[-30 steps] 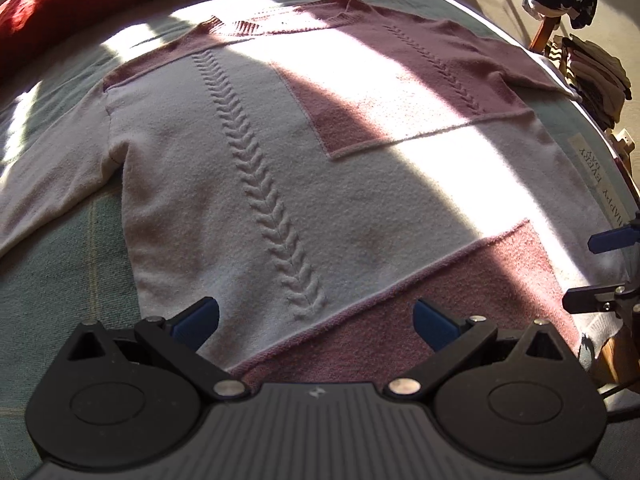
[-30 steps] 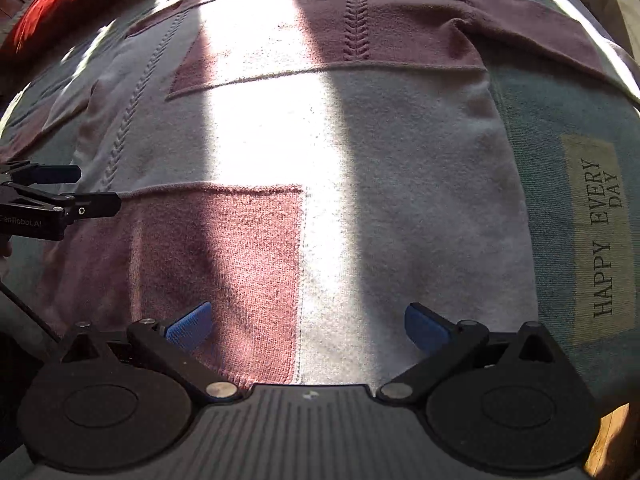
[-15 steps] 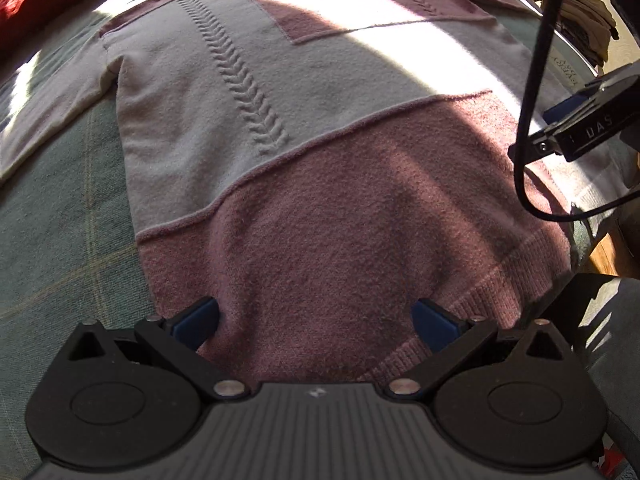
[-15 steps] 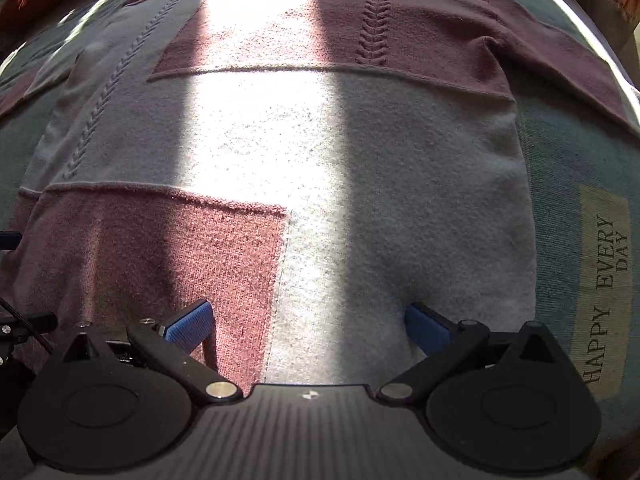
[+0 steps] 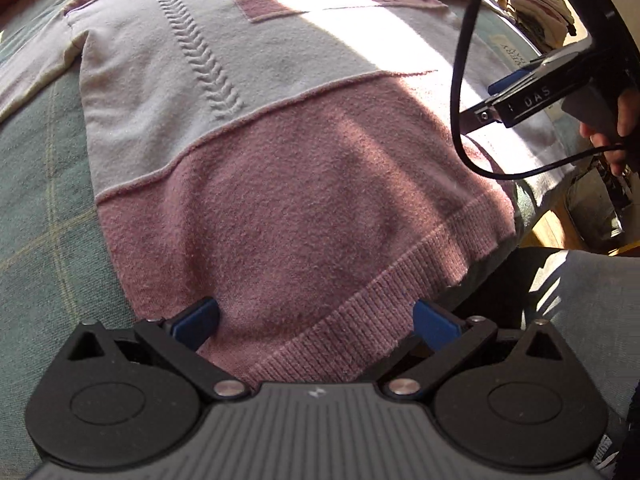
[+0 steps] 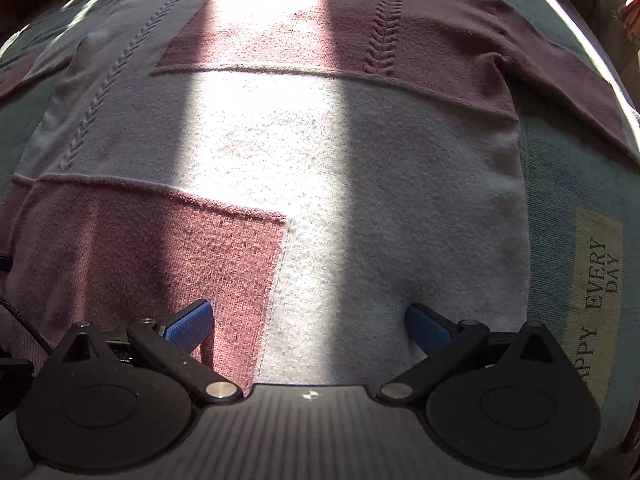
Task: Fold clothes
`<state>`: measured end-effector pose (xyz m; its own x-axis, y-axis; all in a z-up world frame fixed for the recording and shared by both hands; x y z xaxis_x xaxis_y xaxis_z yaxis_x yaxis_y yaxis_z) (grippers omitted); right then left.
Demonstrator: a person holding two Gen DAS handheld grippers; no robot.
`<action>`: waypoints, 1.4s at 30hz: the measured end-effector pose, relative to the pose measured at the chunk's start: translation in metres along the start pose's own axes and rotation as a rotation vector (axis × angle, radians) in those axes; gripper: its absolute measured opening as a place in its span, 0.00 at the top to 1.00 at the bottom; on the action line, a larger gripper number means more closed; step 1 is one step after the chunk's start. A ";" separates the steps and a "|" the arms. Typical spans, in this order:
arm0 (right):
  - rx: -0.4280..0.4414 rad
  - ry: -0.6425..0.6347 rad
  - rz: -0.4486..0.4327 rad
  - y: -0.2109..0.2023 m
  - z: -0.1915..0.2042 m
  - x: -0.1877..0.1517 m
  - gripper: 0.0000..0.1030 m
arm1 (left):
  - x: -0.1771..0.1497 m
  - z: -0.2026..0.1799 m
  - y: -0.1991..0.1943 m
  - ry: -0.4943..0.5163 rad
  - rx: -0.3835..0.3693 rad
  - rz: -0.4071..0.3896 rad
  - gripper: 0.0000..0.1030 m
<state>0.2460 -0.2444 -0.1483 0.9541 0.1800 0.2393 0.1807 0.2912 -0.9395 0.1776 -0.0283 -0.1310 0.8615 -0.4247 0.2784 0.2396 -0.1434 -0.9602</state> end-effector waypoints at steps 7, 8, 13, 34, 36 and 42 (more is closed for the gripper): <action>0.008 0.044 -0.008 -0.005 -0.006 0.001 0.00 | 0.016 0.029 -0.010 -0.008 0.048 -0.022 0.02; 0.016 0.042 -0.021 -0.009 -0.005 0.003 0.00 | 0.019 0.034 -0.010 -0.014 0.051 -0.019 0.02; 0.025 0.012 -0.121 -0.027 -0.009 0.026 0.00 | 0.066 0.078 -0.015 -0.021 0.152 -0.124 0.01; 0.002 0.019 -0.145 0.002 -0.023 0.035 0.00 | 0.194 0.111 0.062 -0.097 0.178 -0.154 0.01; 0.001 0.016 -0.142 0.003 -0.023 0.035 0.00 | 0.195 0.111 0.062 -0.099 0.178 -0.147 0.01; -0.008 0.008 -0.150 0.005 -0.024 0.034 0.00 | 0.193 0.111 0.061 -0.104 0.176 -0.152 0.01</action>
<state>0.2847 -0.2596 -0.1511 0.9181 0.1275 0.3752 0.3233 0.3065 -0.8953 0.4087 -0.0198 -0.1386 0.8490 -0.3143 0.4248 0.4362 -0.0368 -0.8991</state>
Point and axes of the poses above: each gripper's, at about its wrist camera, not at the fingertips, and y roughly the way its jaws point, z to its left, x to its top, the point moved 8 cm from there along y, roughly the way its jaws point, and after that the axes turned 11 degrees about x, right-handed, at the moved point
